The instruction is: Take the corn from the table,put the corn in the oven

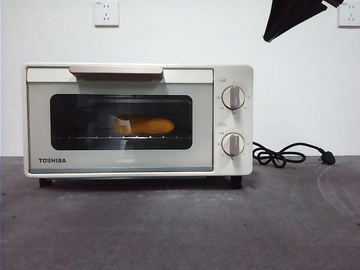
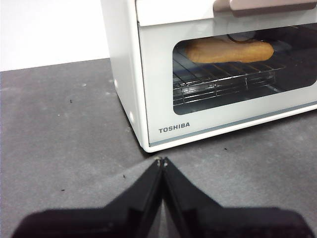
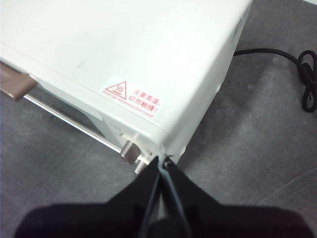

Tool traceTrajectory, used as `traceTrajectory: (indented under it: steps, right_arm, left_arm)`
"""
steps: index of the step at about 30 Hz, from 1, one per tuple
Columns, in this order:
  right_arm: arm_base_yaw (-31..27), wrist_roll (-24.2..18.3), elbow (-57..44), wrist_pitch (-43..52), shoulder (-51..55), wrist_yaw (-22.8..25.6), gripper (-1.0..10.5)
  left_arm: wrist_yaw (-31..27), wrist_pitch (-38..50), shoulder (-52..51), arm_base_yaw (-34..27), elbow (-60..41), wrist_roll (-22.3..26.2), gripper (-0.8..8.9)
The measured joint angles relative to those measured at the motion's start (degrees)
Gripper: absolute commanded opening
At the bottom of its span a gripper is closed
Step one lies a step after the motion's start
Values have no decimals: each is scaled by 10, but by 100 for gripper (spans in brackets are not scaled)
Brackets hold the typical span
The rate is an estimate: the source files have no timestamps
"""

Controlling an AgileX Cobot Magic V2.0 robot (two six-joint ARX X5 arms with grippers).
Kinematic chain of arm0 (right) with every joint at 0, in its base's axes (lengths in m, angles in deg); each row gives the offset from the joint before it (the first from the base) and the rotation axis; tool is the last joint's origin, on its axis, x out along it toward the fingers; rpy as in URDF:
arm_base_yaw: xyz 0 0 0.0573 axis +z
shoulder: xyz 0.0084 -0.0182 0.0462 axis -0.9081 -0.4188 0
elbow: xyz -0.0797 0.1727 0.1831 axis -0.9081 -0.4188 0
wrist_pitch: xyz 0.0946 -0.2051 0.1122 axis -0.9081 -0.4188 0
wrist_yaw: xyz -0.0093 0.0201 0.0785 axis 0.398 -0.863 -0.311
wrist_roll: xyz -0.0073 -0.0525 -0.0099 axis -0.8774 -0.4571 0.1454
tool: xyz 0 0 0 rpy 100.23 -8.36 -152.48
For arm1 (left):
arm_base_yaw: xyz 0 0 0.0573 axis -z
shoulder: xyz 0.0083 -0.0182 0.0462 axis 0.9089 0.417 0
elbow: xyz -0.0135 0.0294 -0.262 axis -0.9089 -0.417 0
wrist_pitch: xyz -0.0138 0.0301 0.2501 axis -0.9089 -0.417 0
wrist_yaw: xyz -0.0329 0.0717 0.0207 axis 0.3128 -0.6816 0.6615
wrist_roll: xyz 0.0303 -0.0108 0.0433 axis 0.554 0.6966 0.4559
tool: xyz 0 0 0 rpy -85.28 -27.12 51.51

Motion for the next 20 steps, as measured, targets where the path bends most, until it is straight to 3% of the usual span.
traceTrajectory:
  steps: [12,20]
  right_arm:
    - [0,0,0,0,0,6,1]
    - [-10,-19,0,-7,50,84,1]
  left_arm:
    - [0,0,17,0,0,0,-4]
    - [0,0,20,0,0,0,-4]
